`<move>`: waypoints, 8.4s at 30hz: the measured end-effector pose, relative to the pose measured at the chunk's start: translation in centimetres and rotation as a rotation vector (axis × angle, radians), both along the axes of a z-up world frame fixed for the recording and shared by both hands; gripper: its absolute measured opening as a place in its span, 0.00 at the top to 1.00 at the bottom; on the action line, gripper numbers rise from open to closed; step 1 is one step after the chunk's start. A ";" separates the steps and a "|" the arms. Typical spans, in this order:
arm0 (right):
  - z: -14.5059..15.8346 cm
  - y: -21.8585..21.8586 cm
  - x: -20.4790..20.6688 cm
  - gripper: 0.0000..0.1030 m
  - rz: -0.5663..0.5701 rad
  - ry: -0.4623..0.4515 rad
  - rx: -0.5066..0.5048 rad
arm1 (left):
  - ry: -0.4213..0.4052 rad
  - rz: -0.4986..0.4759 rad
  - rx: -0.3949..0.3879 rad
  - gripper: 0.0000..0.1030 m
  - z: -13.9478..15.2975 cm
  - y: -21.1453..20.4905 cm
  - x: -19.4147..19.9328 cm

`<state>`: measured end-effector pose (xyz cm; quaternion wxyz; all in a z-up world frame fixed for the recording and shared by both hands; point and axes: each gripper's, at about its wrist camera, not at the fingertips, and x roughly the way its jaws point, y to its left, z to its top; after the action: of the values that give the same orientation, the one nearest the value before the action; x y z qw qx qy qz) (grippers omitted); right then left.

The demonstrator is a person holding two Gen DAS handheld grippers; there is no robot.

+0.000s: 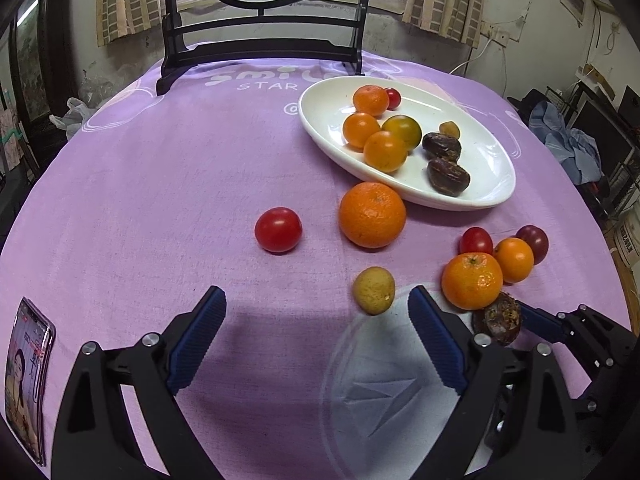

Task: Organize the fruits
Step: 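Grasp a second dark mangosteen with the right tool while the left grasps a yellow-green fruit, then carry both fruits over the white plate and open both tools, then grasp a mandarin orange with the right tool while the left grasps a red cherry tomato, then move both fruits over the white plate and release them onto it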

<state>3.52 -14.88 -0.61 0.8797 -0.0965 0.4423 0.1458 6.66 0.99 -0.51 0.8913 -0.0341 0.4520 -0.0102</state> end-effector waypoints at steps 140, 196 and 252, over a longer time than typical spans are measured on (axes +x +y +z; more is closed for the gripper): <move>2.3 -3.0 -3.5 0.35 -0.090 0.024 0.132 | -0.055 -0.036 -0.025 0.13 2.4 0.1 -1.6; 1.6 -3.2 -0.3 0.57 -0.008 0.108 0.269 | 0.056 -0.001 0.087 0.25 -2.3 2.5 5.4; 5.5 -7.5 13.4 0.40 -0.179 -0.108 0.136 | -0.068 -0.014 0.048 0.11 6.5 -7.1 13.7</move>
<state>16.93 -22.41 4.85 0.9162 -0.0045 0.3903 0.0908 20.41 -6.12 5.97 0.9066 -0.0095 0.4218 -0.0067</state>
